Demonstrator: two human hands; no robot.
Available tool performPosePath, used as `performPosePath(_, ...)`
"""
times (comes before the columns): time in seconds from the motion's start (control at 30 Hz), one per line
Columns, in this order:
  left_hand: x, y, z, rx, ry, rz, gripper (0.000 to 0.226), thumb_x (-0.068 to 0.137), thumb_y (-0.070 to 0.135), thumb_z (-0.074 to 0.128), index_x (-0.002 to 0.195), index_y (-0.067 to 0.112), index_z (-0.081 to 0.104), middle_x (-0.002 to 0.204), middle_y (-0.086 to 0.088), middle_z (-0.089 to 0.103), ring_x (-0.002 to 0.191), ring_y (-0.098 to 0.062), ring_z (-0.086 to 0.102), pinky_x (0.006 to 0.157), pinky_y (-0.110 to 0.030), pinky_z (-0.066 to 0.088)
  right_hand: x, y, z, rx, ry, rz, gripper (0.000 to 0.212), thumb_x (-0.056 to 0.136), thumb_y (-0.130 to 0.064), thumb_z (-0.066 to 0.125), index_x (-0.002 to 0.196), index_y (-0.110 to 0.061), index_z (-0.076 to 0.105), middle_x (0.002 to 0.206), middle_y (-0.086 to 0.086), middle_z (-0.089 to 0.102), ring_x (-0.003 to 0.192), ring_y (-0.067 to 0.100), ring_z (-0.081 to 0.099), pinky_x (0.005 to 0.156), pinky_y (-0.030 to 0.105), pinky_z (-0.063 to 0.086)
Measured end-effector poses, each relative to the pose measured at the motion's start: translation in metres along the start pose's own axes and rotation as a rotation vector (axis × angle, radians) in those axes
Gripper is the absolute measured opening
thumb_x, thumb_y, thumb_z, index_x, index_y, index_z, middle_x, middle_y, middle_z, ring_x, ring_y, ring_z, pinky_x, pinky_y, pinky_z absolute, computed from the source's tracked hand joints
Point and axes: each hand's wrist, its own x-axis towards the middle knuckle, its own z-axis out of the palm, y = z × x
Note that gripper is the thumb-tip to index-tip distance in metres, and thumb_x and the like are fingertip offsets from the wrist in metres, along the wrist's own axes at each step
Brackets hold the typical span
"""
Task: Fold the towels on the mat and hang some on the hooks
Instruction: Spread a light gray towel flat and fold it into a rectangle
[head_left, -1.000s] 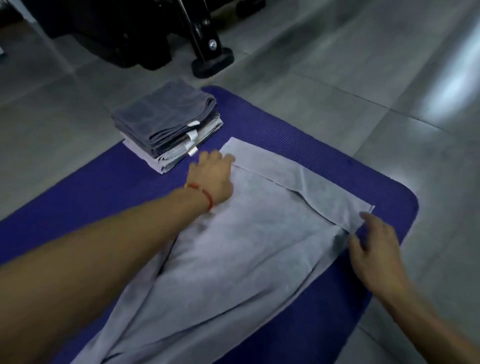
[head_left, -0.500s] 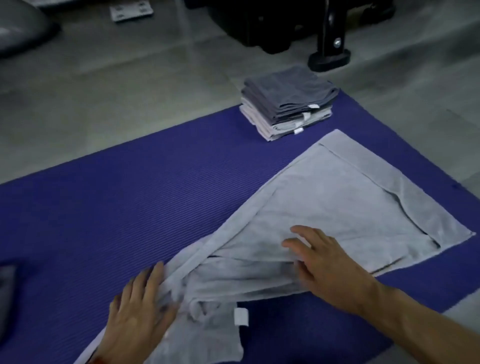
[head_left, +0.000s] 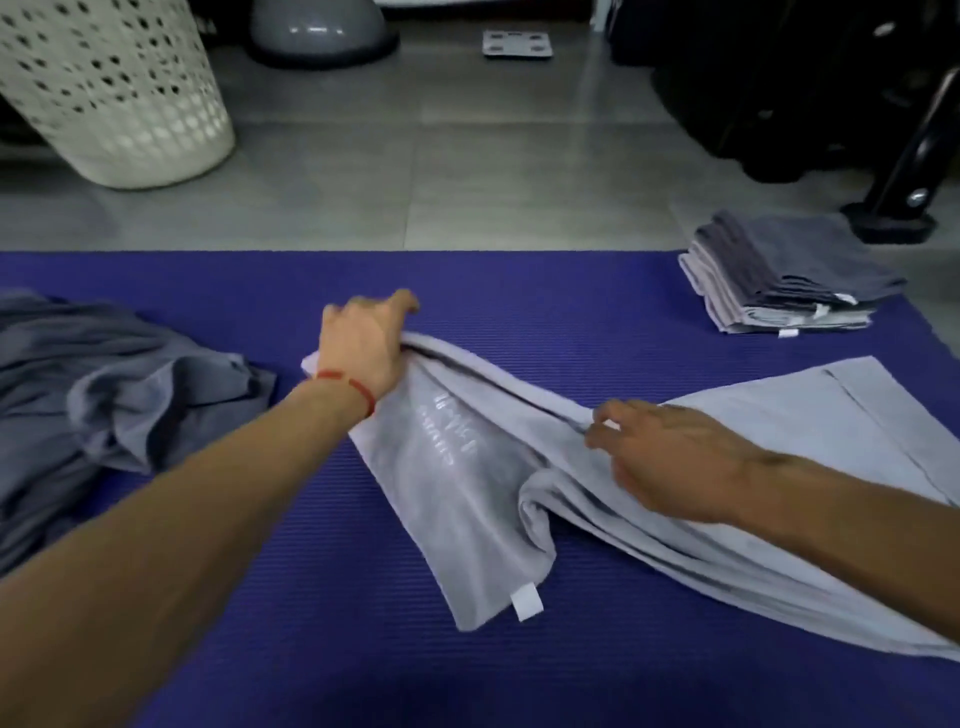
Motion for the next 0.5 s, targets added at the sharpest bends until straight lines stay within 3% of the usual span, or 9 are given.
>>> performPosePath(0.07,0.017,0.018,-0.004,-0.011,0.038,-0.037,0.058,0.084,0.008,0.061,0.138,0.025,0.051,0.135,-0.009,0.055,0.123,-0.034,0.046,0.097,-0.047,0.037,-0.001,0.010,-0.027,-0.119,-0.066,-0.019,0.038,0.102,-0.024,0.039,0.139,-0.027,0.045,0.137,-0.004,0.044,0.122,0.019,0.051,0.094,0.036,0.047)
performPosePath(0.13,-0.009,0.041,0.010,-0.108,0.002,-0.047,0.052,0.087,0.013,0.060,0.137,0.024,0.051,0.135,-0.007,0.051,0.123,-0.032,0.044,0.096,-0.047,0.038,-0.001,0.018,-0.051,-0.157,-0.122,-0.001,0.035,0.103,-0.027,0.036,0.137,-0.029,0.046,0.135,-0.007,0.044,0.120,0.017,0.053,0.091,0.036,0.049)
performPosePath(0.23,-0.104,0.062,0.056,-0.241,-0.158,-0.032,0.038,0.088,0.029,0.062,0.126,0.026,0.055,0.118,-0.001,0.052,0.114,-0.026,0.050,0.092,-0.039,0.043,0.001,0.025,-0.066,-0.125,-0.183,0.047,0.034,0.104,-0.026,0.034,0.135,-0.031,0.047,0.133,-0.009,0.045,0.116,0.016,0.055,0.089,0.039,0.051)
performPosePath(0.3,-0.174,0.060,0.089,-0.303,-0.225,-0.065,0.038,0.080,0.038,0.068,0.114,0.026,0.058,0.105,0.002,0.053,0.099,-0.025,0.056,0.080,-0.038,0.047,0.008,0.022,-0.060,-0.136,-0.217,0.033,0.035,0.105,-0.027,0.035,0.138,-0.031,0.046,0.136,-0.009,0.044,0.118,0.016,0.055,0.088,0.036,0.049)
performPosePath(0.4,-0.249,0.052,0.120,-0.294,-0.228,-0.228,0.041,0.069,0.065,0.061,0.091,0.031,0.052,0.088,0.009,0.050,0.080,-0.020,0.054,0.064,-0.036,0.045,0.022,0.011,-0.042,-0.167,-0.293,-0.037,0.037,0.105,-0.026,0.036,0.140,-0.031,0.044,0.138,-0.007,0.044,0.122,0.017,0.054,0.087,0.034,0.047)
performPosePath(0.5,-0.268,0.058,0.122,-0.336,-0.259,-0.372,0.046,0.066,0.080,0.052,0.074,0.034,0.050,0.084,0.012,0.044,0.080,-0.016,0.048,0.067,-0.037,0.044,0.038,-0.006,-0.033,-0.197,-0.419,-0.108,0.039,0.104,-0.024,0.036,0.142,-0.028,0.045,0.141,-0.004,0.045,0.125,0.021,0.053,0.090,0.033,0.044)
